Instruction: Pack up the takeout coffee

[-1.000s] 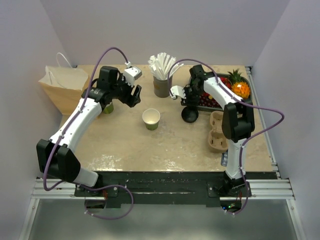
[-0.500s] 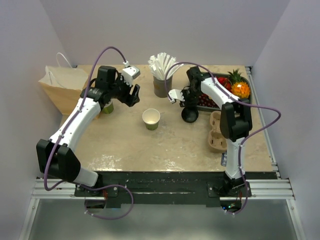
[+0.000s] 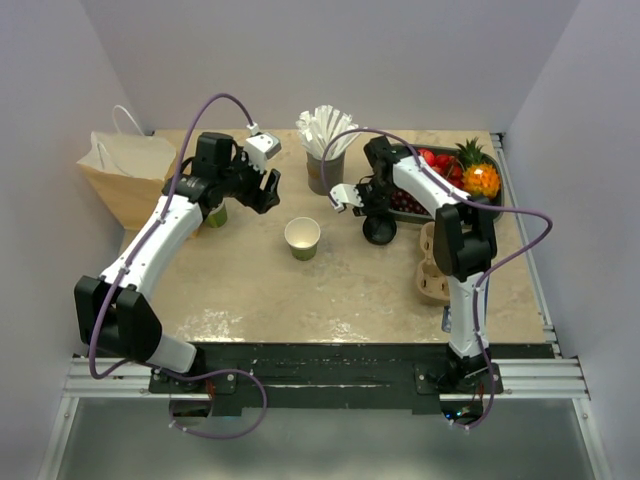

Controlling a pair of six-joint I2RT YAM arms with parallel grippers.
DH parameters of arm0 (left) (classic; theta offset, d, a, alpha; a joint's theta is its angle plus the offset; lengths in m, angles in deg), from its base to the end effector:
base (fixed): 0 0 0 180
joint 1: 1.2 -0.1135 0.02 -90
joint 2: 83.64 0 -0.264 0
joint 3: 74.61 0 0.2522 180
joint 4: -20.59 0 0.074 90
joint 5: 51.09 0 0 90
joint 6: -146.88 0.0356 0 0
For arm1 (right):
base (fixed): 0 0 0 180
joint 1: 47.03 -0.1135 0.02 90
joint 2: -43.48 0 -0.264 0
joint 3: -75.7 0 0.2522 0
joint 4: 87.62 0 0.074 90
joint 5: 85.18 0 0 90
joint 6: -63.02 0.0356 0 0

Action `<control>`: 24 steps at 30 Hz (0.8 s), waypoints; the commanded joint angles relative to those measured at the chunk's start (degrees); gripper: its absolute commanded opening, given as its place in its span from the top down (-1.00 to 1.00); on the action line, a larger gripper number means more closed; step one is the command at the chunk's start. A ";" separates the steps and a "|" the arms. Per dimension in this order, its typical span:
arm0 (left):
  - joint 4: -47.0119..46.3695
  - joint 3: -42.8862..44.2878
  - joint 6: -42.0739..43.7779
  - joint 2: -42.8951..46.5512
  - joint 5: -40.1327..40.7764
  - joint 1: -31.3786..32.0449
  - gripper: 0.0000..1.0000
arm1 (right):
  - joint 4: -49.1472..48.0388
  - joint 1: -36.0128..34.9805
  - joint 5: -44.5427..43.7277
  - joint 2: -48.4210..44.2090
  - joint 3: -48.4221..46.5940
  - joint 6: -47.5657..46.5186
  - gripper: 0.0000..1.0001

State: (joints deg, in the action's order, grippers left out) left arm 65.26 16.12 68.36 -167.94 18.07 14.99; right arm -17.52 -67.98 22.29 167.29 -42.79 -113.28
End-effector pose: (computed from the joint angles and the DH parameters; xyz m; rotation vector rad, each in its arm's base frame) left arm 0.3121 -0.1038 0.3380 0.7218 2.1041 -0.4513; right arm 0.4119 0.1692 0.2050 -2.2544 1.5932 0.1663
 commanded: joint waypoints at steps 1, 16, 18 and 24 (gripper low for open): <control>-2.18 -0.33 -0.76 -0.43 -1.13 -0.54 -0.43 | 1.94 -0.06 -0.95 0.82 -2.41 -1.41 0.37; -2.44 -0.68 -0.76 -0.52 -1.31 -0.63 -0.43 | 2.64 -0.06 -1.57 1.70 -3.46 -0.89 0.53; -2.53 -0.77 -0.76 -0.44 -1.31 -0.63 -0.43 | 2.64 -0.14 -1.57 1.52 -3.38 -0.71 0.53; -2.79 -1.03 -0.76 -0.44 -1.57 -0.63 -0.43 | 2.20 -0.14 -1.57 0.56 -2.85 -0.27 0.60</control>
State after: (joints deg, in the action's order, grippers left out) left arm 65.22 15.20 68.36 -168.33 18.03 14.92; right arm -15.95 -67.98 20.76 169.10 -44.12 -113.41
